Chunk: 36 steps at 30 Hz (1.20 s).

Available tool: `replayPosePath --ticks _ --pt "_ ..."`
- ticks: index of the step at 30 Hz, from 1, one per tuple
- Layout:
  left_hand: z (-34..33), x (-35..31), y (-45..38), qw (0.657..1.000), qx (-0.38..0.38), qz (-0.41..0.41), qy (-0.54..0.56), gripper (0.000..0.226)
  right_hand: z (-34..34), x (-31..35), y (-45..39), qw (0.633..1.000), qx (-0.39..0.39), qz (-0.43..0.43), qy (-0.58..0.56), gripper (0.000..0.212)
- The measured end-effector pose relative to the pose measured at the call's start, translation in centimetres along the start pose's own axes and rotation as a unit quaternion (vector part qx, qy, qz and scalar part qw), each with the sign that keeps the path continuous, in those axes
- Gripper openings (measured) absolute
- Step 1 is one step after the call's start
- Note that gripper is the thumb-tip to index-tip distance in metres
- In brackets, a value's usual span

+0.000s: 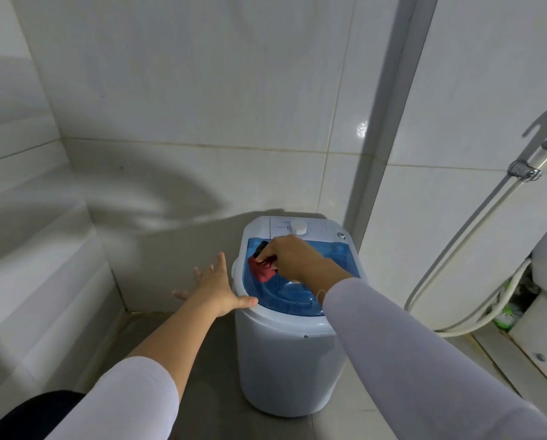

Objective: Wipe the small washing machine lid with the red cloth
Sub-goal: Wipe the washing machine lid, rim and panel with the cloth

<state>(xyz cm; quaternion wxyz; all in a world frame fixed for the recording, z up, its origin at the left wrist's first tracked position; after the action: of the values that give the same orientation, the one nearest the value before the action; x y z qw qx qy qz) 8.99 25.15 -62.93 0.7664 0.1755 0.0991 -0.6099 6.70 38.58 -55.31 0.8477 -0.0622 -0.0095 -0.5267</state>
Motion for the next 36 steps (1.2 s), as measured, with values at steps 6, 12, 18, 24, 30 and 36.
replayPosePath --ticks 6,12,18,24,30,36 --pt "-0.2 -0.3 -0.3 1.000 0.011 -0.005 0.002 0.129 -3.4 2.0 -0.4 0.999 0.023 0.038 0.007 0.050" --pt "-0.2 -0.3 -0.5 1.000 0.018 -0.008 -0.008 0.130 -3.3 1.6 -0.1 0.998 0.037 0.054 0.006 0.046" --pt "-0.4 -0.1 -0.5 1.000 0.011 -0.010 -0.004 0.127 -2.9 0.6 0.6 0.998 0.042 0.049 0.004 0.041" --pt "-0.3 -0.1 -0.4 1.000 0.004 -0.010 -0.013 0.125 -2.5 -1.9 1.6 0.999 0.041 0.019 0.022 0.040" --pt "-0.1 -0.4 -0.2 1.000 -0.005 -0.012 -0.023 0.124 -1.8 -4.7 2.9 0.999 0.024 -0.032 0.015 0.040" --pt "-0.1 -0.6 -0.3 0.999 -0.018 -0.010 -0.038 0.123 -1.0 -8.0 5.1 0.995 0.027 -0.095 0.011 0.037"
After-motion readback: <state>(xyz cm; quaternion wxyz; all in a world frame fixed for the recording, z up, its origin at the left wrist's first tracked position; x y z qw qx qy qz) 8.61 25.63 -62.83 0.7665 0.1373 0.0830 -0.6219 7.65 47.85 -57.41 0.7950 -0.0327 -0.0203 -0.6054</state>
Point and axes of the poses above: each hand's wrist, its own y-axis away from the middle knuckle, its own z-axis out of the back of the hand, x = y × z, the point moved 8 cm from there along -y, towards the middle knuckle, and after that the axes turned 7 degrees about -x, right-handed, at the moved point
